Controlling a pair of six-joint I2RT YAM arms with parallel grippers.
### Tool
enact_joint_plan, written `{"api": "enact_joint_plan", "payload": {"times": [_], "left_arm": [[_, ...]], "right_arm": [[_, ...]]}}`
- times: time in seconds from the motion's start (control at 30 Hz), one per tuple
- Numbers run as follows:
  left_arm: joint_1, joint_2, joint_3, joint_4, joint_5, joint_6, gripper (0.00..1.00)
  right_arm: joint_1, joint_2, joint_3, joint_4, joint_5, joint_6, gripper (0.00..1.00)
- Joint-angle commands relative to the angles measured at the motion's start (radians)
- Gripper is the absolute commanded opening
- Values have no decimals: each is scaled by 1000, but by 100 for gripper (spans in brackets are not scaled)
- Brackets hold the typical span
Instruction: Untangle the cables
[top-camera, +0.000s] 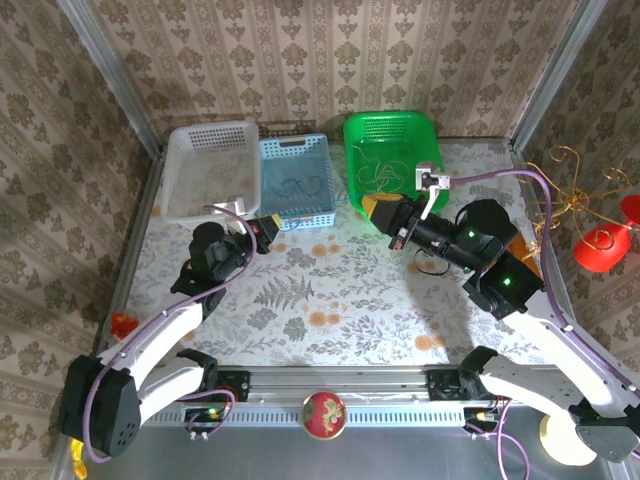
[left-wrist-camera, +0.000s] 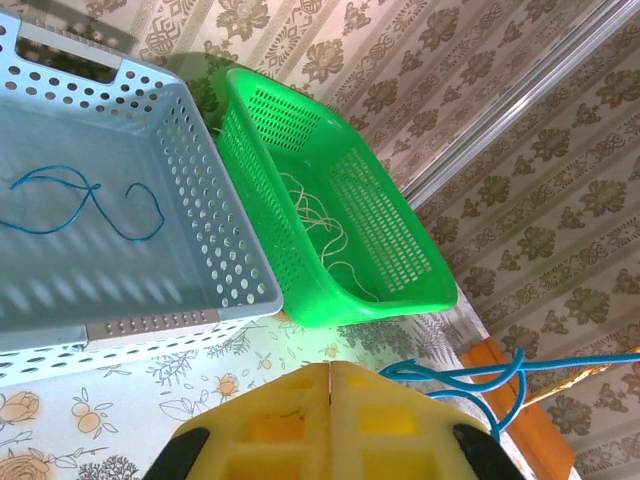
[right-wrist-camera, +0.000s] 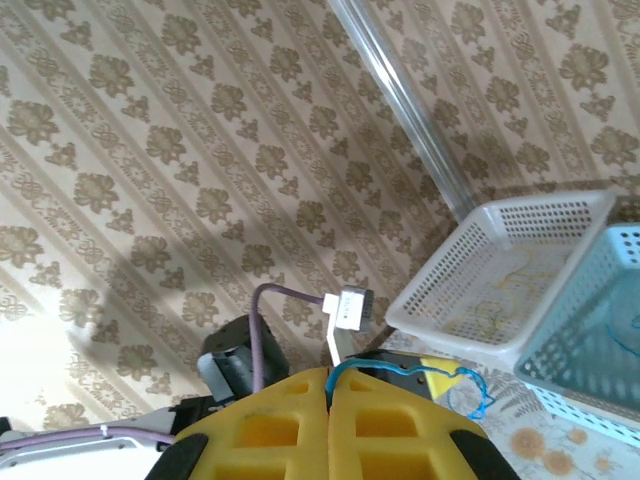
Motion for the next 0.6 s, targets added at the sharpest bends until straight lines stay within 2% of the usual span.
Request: {"api": "enact_joint_plan", "payload": {"times": [0.0,0.2,0.23,0.3,0.37,0.43,0.57], "left_arm": [[12,-4,-26,-20,-20,34,0],[12,15,-37,-9,-6,46,0],[12,17,-35,-6,0,46,5],[12,18,-37,4,7,48,27],[12,15,-35,7,14,52,41],[12,9,-32,5,20,58,50],[14,2,-32,6,36,68,60]], "right_arm": [[-12,-3,63,17,26,-29,0],[-17,91,183,18,-31,-38,0],[-17,117,204,16,-49,-34,0],[-18,159,235,17,-79,-24,0],[-17,198,263,14,-105,-24,0],[-18,218,277,3,-109,-32,0],[-18,239,301,-26,-113,-51,0]]}}
